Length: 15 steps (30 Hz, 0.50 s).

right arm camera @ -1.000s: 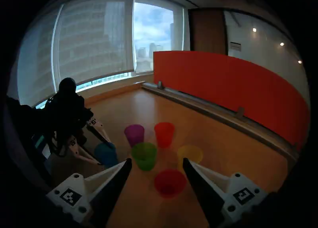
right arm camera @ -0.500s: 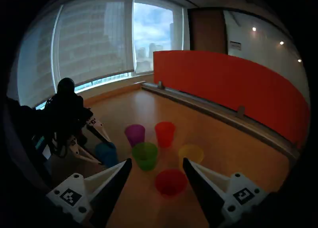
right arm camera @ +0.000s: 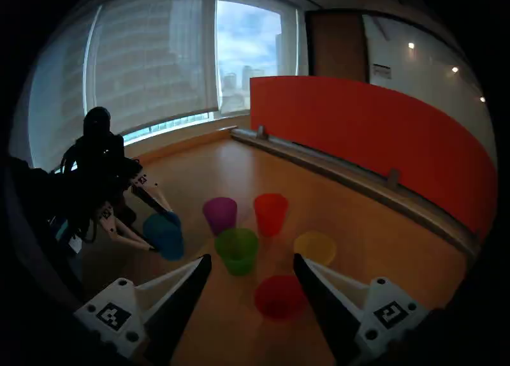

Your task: Pour water

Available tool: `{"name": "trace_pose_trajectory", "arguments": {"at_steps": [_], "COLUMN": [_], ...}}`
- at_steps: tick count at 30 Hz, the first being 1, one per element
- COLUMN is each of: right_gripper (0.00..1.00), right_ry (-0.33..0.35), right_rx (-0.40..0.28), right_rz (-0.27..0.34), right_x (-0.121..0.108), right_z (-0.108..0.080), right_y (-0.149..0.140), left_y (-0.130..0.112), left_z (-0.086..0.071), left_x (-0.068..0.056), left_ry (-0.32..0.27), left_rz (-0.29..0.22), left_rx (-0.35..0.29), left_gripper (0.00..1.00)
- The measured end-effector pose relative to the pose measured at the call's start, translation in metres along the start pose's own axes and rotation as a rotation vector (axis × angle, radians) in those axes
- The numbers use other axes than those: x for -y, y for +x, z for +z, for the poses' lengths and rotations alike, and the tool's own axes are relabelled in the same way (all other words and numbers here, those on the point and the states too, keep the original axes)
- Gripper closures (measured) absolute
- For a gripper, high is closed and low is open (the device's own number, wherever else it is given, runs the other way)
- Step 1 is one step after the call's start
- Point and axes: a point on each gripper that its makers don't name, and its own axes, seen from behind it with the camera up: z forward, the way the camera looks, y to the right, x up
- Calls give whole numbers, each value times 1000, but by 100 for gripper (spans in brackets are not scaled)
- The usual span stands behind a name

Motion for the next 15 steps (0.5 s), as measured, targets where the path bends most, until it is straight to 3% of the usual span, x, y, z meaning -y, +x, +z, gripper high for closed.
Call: {"name": "trace_pose_trajectory", "arguments": {"at_steps": [6,15], "right_gripper": [0,0], "right_ry": [9,23], "right_rx": [18,43], "right_rz": [-7,-21], "right_x": [4,11], "right_z": [13,34], "right_y": [-3,-7], "left_y": [15,41], "left_z": [-12,-34], "left_x": [5,18], "left_ry": [9,50], "left_rz": [-31,-31], "left_rx": [-58,-154], "left_gripper": [14,14]}}
